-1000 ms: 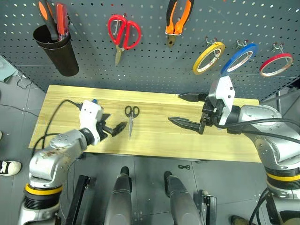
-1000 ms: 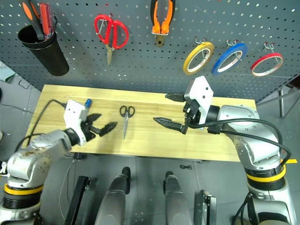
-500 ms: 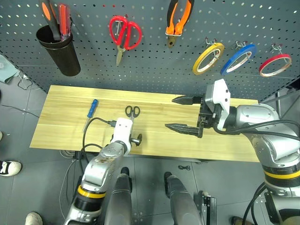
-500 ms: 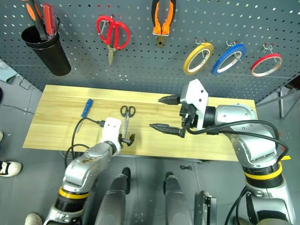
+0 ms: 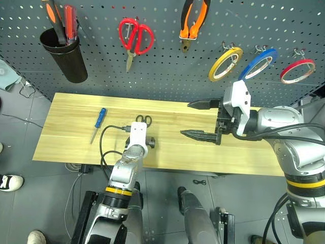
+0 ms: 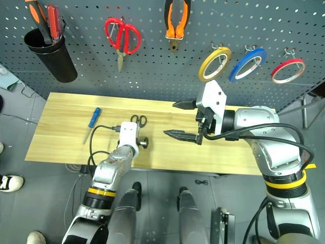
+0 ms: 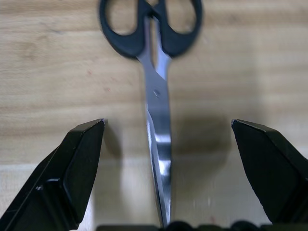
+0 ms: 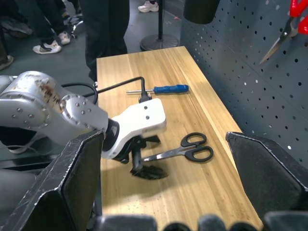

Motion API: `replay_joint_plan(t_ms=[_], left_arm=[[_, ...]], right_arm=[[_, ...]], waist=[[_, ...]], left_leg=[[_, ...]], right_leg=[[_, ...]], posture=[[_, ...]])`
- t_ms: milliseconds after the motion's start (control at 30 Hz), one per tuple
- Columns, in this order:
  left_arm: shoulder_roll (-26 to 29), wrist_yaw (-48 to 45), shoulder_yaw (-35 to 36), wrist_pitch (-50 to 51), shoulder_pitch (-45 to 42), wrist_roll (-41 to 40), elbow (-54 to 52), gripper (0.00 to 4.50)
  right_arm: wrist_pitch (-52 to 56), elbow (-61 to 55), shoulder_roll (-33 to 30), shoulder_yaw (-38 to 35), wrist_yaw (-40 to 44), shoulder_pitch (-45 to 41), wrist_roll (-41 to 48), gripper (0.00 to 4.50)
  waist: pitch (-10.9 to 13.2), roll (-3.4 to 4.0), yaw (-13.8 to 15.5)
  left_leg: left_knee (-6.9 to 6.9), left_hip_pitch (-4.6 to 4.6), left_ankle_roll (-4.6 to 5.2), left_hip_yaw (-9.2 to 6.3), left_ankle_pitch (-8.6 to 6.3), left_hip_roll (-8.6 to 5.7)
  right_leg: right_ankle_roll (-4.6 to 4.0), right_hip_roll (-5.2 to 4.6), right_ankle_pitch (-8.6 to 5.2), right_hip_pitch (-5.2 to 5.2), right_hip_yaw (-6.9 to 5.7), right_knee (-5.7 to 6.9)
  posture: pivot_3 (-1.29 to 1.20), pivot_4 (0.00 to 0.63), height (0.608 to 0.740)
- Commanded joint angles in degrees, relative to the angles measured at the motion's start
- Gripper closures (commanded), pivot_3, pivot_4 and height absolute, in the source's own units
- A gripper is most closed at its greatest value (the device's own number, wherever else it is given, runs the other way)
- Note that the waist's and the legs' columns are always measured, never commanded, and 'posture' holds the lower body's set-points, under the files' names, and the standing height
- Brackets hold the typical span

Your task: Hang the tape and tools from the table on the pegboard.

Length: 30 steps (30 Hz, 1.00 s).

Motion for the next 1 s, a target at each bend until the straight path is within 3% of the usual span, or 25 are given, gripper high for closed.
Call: replay_joint_plan(t_ms=[33, 267, 467, 767, 1000], left_arm=[[-0.7, -0.7, 0.8, 0.7, 1.5, -0.1, 2.3, 1.25], [0.1, -2.0, 1.0, 1.5, 2.1, 0.6, 0.4, 4.44], [3.4, -5.7, -2.6, 1.8, 3.7, 1.9, -6.5, 4.43], [10.5, -13.4, -5.7, -3.5, 12.9, 1.6, -29.7, 4.43], [14.1, -18.4, -5.3, -17.2, 20.4, 1.6, -41.1, 4.43]], right_arm=[[-1.4, -1.4, -0.1, -0.5, 0.3, -0.7, 0.3, 0.0], [-1.5, -1.2, 0.3, -0.5, -0.2, -0.8, -0.1, 0.0], [-2.3, -1.5, 1.0, -0.9, -1.5, 0.2, -1.1, 0.0], [-3.1, -4.5, 2.6, -3.6, -6.9, 2.3, -1.3, 0.0], [-4.8, -5.4, 3.9, -5.9, -8.9, 1.5, -0.4, 0.0]], waist=[[0.0, 0.0, -0.2], [0.0, 0.0, -0.6], [0.0, 0.0, -1.1], [0.0, 0.01, -1.3], [0.0, 0.01, -1.2]], left_leg=[[-0.01, 0.05, 0.0, 0.0, 0.0, -0.01], [-0.03, 0.18, -0.01, 0.0, 0.0, -0.03], [-0.06, 0.17, -0.01, -0.01, 0.0, -0.03], [-0.14, 0.17, -0.02, 0.02, 0.0, -0.02], [-0.17, 0.16, -0.02, 0.07, 0.0, -0.02]], right_leg=[[0.07, -0.01, -0.04, 0.04, 0.0, 0.0], [0.14, -0.03, -0.08, 0.13, 0.01, 0.02], [0.14, -0.03, -0.09, 0.13, 0.01, 0.01], [0.14, -0.03, -0.09, 0.08, 0.04, -0.04], [0.14, -0.08, -0.09, 0.09, 0.05, -0.21]], posture=[[0.0, 0.41, 0.74], [0.0, 0.411, 0.74], [0.01, 0.411, 0.74], [0.01, 0.402, 0.74], [0.01, 0.393, 0.74]])
